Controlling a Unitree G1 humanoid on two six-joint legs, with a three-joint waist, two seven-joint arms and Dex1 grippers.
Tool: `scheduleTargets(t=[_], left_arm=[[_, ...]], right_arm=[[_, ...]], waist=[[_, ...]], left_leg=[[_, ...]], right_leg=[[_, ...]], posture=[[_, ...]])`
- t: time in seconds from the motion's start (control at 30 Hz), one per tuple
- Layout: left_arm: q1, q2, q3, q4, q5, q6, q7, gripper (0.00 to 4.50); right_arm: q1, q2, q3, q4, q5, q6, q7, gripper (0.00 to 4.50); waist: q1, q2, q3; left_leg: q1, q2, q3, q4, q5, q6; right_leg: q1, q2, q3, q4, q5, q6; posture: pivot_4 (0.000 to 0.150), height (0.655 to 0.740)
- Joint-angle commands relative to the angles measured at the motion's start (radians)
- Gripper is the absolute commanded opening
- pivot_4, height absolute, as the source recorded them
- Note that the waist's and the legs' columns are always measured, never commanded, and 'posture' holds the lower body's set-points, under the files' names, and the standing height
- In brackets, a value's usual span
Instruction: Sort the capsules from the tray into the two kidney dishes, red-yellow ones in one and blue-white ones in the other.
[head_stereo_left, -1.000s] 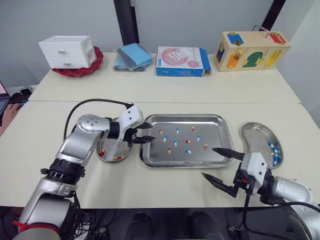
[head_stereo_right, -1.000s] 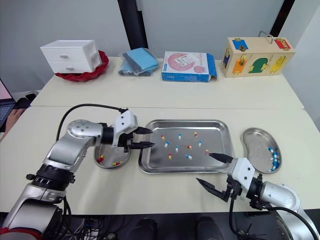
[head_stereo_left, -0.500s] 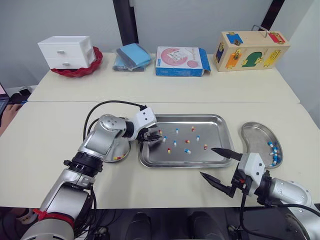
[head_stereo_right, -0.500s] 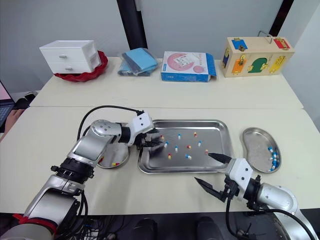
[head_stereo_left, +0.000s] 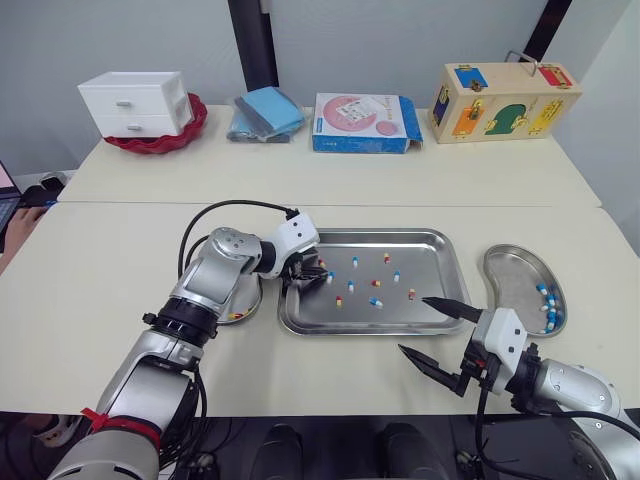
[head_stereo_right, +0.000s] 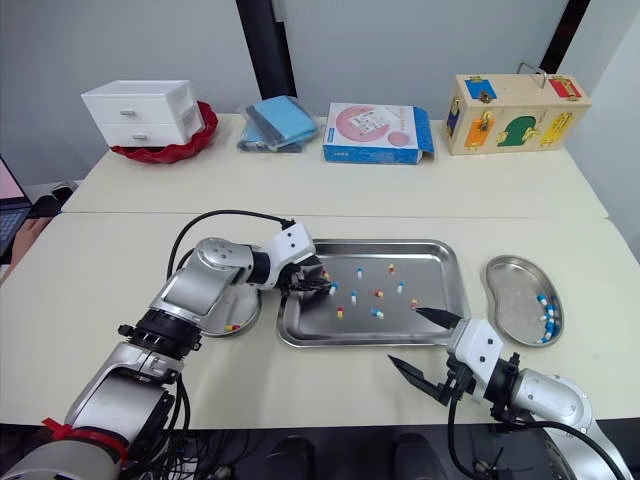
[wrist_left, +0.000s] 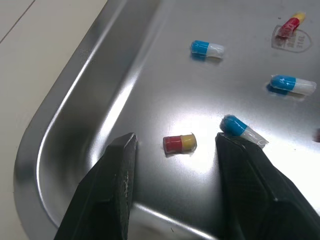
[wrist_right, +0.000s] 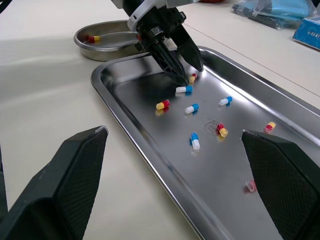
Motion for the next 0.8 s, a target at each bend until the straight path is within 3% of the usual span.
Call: scheduleTargets(t=[0.03, 0.3, 0.4, 0.57, 0.8], left_arm=[[-0.008, -0.014, 0.009, -0.006, 0.006, 0.027, 0.021, 2.61], [0.003, -0.042, 0.004, -0.018, 0.0, 0.094, 0.044, 2.61], [0.006, -0.042, -0.002, -0.018, 0.004, 0.105, 0.039, 2.05], [0.013, -0.045, -0.008, -0.024, 0.005, 0.118, 0.034, 0.44], [0.005, -0.05, -0.001, -0.023, 0.003, 0.103, 0.042, 0.33]], right_arm=[[0.007, 0.004, -0.002, -0.046, 0.007, -0.009, -0.004, 4.5], [0.01, 0.004, 0.0, -0.051, 0.007, -0.006, -0.009, 4.5], [0.003, 0.004, 0.002, -0.055, 0.007, 0.001, -0.013, 4.5], [-0.003, 0.005, 0.004, -0.061, 0.006, 0.011, -0.02, 4.5], [-0.009, 0.005, 0.005, -0.059, 0.005, 0.012, -0.026, 4.5]], waist=[[0.0, 0.0, 0.0], [0.0, 0.0, 0.0], [0.0, 0.0, 0.0], [0.0, 0.0, 0.0], [0.0, 0.0, 0.0]], left_leg=[[0.0, 0.0, 0.0, 0.0, 0.0, 0.0], [0.001, 0.0, 0.0, 0.0, 0.0, 0.0], [0.001, 0.0, 0.0, 0.0, 0.0, 0.0], [0.001, 0.0, 0.0, 0.0, 0.0, 0.0], [0.001, 0.0, 0.0, 0.0, 0.0, 0.0]], right_leg=[[0.0, 0.0, 0.0, 0.0, 0.0, 0.0], [0.001, 0.0, 0.0, 0.0, 0.0, 0.0], [0.001, 0.0, 0.0, 0.0, 0.0, 0.0], [0.001, 0.0, 0.0, 0.0, 0.0, 0.0], [0.001, 0.0, 0.0, 0.0, 0.0, 0.0]], posture=[[0.15, 0.74], [0.15, 0.74], [0.15, 0.74], [0.15, 0.74], [0.15, 0.74]])
